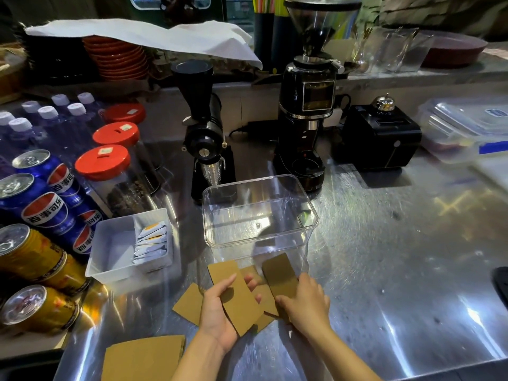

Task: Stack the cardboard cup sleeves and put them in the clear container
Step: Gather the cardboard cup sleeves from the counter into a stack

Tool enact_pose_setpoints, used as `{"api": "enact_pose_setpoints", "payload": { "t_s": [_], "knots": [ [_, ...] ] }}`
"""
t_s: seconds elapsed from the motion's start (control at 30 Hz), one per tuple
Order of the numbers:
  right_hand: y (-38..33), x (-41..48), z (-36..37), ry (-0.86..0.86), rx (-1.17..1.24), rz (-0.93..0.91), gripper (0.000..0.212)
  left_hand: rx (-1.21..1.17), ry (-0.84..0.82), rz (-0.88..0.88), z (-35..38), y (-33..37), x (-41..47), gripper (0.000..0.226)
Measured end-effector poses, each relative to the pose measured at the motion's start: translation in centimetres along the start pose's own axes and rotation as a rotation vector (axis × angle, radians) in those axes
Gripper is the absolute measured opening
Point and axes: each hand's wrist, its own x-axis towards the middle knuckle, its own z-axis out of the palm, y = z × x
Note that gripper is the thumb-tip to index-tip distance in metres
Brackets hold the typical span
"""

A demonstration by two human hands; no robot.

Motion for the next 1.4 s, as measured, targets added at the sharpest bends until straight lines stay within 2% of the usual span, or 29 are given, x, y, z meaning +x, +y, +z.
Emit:
{"api": "enact_pose_setpoints", "payload": {
  "t_s": [0.1,0.23,0.33,0.4,0.5,0.63,0.77,0.87,0.93,1.03,1.13,1.2,1.27,1.33,1.4],
  "knots": [
    [0.0,-0.3,-0.7,-0.028,0.378,-0.010,0.011,0.004,0.032,-0.002,-0.1,0.1,-0.2,0.024],
    [-1.2,-1.2,-1.3,-0.102,0.827,-0.004,0.011,0.040,0.010,-0.042,0.1,0.1,-0.5,0.024],
    [-2.4,-2.3,-1.3,-0.227,0.941,-0.061,0.006,0.066,-0.063,-0.103,0.3,-0.1,-0.6,0.030],
    [-3.1,-3.0,-0.9,-0.292,0.896,-0.106,0.010,0.073,-0.080,-0.124,0.3,-0.2,-0.5,0.030],
    [-3.9,-3.9,-0.2,-0.287,0.772,-0.184,0.015,0.065,-0.118,-0.108,0.0,-0.1,-0.4,0.029],
    [-4.0,-4.0,0.5,-0.065,0.514,-0.343,0.012,0.044,-0.164,-0.085,-0.8,0.5,-0.4,0.037],
    [-3.6,-3.1,0.5,0.021,0.520,-0.303,0.009,0.053,-0.137,-0.050,-1.7,1.1,-0.3,0.032],
    [-2.7,-1.5,1.0,0.023,0.269,-0.287,0.027,0.042,-0.093,-0.051,-2.1,1.4,-0.3,0.024],
    [-2.0,-0.7,1.3,-0.028,0.066,-0.278,0.043,0.042,-0.082,-0.050,-2.1,1.7,-0.4,0.027],
    [-1.5,-0.1,1.6,-0.104,-0.055,-0.275,0.062,-0.002,-0.105,-0.018,-1.7,1.9,-0.6,0.026],
    [-1.4,0.3,1.9,-0.110,-0.159,-0.300,0.071,-0.047,-0.111,0.047,-1.5,2.1,-0.2,0.055],
    [-1.5,0.5,1.9,-0.115,-0.185,-0.285,0.074,-0.062,-0.110,0.043,-1.5,2.3,-0.1,0.058],
    [-1.7,0.7,1.8,-0.142,-0.188,-0.265,0.070,-0.077,-0.087,0.025,-1.6,2.5,-0.1,0.054],
    [-1.8,0.7,1.5,-0.161,-0.111,-0.284,0.047,-0.100,-0.062,0.016,-1.7,2.8,0.0,0.048],
    [-1.9,0.7,0.9,-0.173,0.064,-0.302,0.023,-0.125,-0.030,0.005,-1.8,2.9,0.2,0.043]
  ]
}}
